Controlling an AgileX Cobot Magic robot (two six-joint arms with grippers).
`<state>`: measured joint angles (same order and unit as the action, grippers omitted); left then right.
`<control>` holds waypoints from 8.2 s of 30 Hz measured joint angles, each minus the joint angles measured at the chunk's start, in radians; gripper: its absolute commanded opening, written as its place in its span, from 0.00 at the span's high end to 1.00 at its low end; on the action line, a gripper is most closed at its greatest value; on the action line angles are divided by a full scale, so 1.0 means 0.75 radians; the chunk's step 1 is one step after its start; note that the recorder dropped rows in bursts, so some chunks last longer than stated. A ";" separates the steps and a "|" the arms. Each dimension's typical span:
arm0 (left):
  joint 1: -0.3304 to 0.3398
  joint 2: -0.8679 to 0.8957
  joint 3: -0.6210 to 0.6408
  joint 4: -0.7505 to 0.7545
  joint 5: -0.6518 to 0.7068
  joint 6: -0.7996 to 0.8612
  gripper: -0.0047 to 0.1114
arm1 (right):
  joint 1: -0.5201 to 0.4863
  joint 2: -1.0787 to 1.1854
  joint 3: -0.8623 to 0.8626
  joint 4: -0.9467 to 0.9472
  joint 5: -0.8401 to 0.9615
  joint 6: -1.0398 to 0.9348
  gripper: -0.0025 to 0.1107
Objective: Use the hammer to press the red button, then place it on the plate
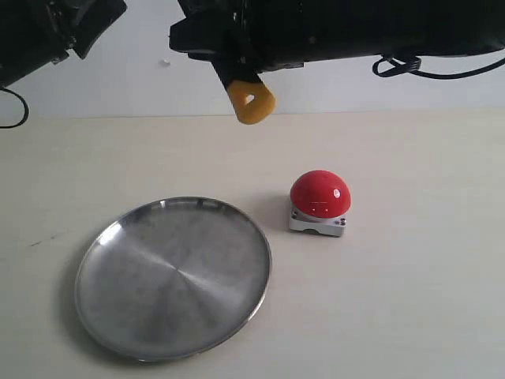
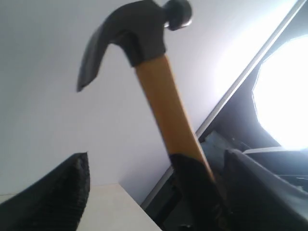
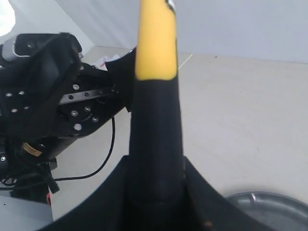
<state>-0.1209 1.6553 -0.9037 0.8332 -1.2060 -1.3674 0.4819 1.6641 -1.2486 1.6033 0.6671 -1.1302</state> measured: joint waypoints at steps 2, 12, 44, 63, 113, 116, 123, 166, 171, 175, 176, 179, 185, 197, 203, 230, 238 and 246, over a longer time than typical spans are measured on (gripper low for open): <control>-0.002 0.000 -0.016 0.011 0.000 -0.005 0.30 | 0.000 0.010 0.000 0.007 0.000 -0.005 0.98; -0.031 0.000 -0.031 0.047 0.000 -0.027 0.30 | 0.000 0.015 0.000 0.122 0.093 -0.133 0.98; -0.204 0.000 -0.062 -0.004 0.004 0.006 0.96 | 0.000 0.032 0.000 0.095 0.220 -0.140 0.98; -0.204 0.001 -0.062 0.024 0.033 0.049 0.96 | 0.000 0.027 -0.005 0.036 0.218 -0.148 0.41; -0.519 0.003 -0.062 0.524 0.921 0.257 0.96 | 0.000 -1.588 0.840 -1.525 -0.404 0.951 0.98; -0.560 0.003 -0.062 0.561 1.027 0.249 0.96 | 0.000 -1.747 0.992 -1.525 -0.431 0.972 0.98; -0.624 0.004 -0.062 0.566 1.092 0.243 0.96 | 0.000 -2.052 1.269 -1.519 -0.494 1.068 0.98; -0.664 0.182 -0.150 0.518 1.160 0.346 0.96 | 0.000 -2.150 1.395 -1.329 -0.386 1.352 0.98; -0.664 -0.025 -0.184 0.520 1.172 0.346 0.96 | 0.000 -2.150 1.395 -1.329 -0.386 1.352 0.98; -0.664 -0.263 -0.222 0.515 1.169 0.346 0.96 | 0.000 -2.150 1.395 -1.329 -0.386 1.352 0.98; -0.664 -0.308 -0.226 0.515 1.166 0.346 0.96 | 0.000 -2.150 1.395 -1.329 -0.386 1.352 0.98; -0.664 -0.445 -0.235 0.512 1.157 0.346 0.96 | 0.000 -2.150 1.395 -1.329 -0.386 1.352 0.98; -0.664 -0.530 -0.240 0.512 1.156 0.342 0.96 | 0.000 -2.150 1.395 -1.329 -0.386 1.352 0.98; -0.664 0.071 -0.160 0.510 1.178 0.313 0.96 | 0.000 -2.150 1.395 -1.329 -0.386 1.352 0.98; -0.664 0.454 -0.191 0.472 1.139 0.308 0.96 | 0.000 -2.150 1.395 -1.329 -0.386 1.352 0.98; -0.652 -0.294 0.126 0.407 1.130 0.383 0.96 | 0.000 -2.150 1.395 -1.329 -0.386 1.352 0.98; -0.650 -0.373 0.482 -0.206 0.784 0.696 0.96 | 0.000 -2.150 1.395 -1.329 -0.386 1.352 0.98; -0.650 -0.375 0.691 -0.722 0.590 0.951 0.96 | 0.000 -2.150 1.395 -1.329 -0.386 1.352 0.98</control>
<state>-0.6081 1.3741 -0.3857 0.2920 -0.7638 -0.6540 0.4819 0.0516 -0.2020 0.6067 0.3779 -0.1158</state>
